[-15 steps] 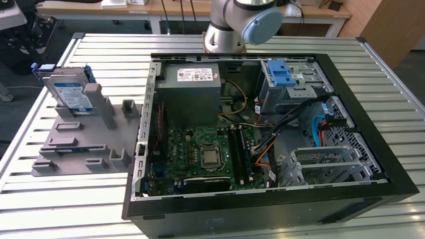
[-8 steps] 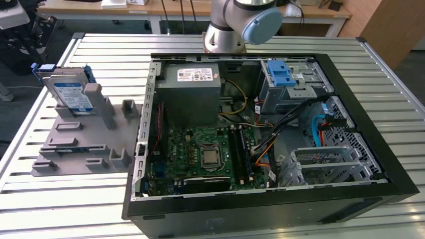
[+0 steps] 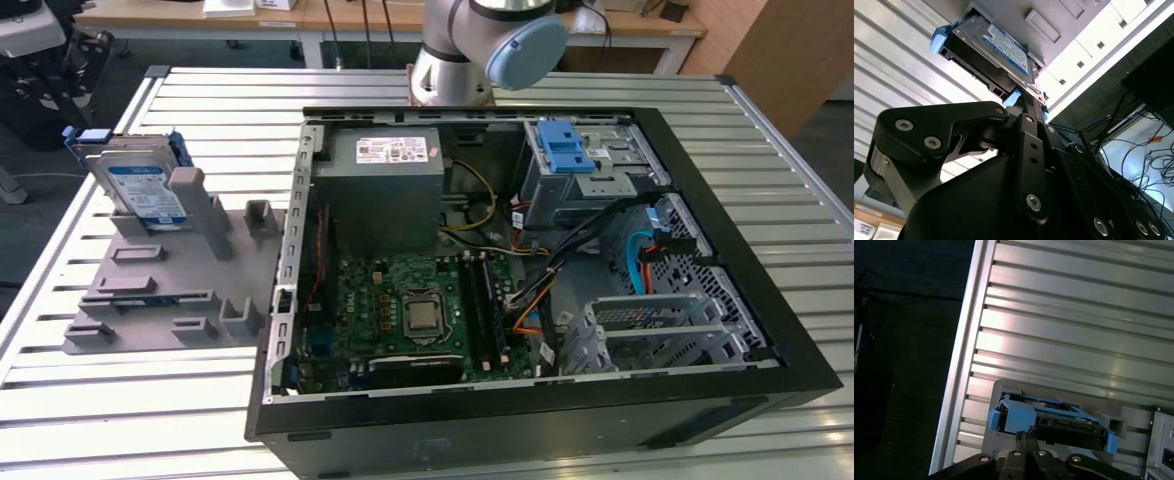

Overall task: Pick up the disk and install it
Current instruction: 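Pick up the disk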

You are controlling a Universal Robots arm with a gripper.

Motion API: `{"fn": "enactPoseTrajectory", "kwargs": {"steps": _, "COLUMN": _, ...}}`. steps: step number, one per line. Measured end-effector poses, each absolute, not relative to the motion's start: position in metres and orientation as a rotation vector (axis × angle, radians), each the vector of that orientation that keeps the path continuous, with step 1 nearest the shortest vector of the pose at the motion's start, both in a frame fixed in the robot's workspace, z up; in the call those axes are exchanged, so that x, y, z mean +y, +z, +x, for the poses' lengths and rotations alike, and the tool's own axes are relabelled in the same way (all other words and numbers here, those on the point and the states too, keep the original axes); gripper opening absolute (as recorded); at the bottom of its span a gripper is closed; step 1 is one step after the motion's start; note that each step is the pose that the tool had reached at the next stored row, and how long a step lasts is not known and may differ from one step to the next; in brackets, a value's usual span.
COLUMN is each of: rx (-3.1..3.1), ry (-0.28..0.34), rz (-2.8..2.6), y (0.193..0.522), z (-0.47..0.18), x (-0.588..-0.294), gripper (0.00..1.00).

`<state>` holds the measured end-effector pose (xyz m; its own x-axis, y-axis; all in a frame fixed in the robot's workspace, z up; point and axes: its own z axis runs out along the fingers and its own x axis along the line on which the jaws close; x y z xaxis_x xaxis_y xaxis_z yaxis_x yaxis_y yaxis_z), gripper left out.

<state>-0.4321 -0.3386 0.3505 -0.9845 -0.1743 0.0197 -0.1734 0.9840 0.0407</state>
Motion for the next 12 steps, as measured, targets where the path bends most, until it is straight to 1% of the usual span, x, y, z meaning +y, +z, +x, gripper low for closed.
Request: {"fn": "enactPoseTrajectory", "kwargs": {"steps": 12, "rx": -3.09, "ry": -0.059, "rz": 0.401, "y": 0.3504, "z": -0.4321, "x": -0.3386, "gripper": 0.11}}
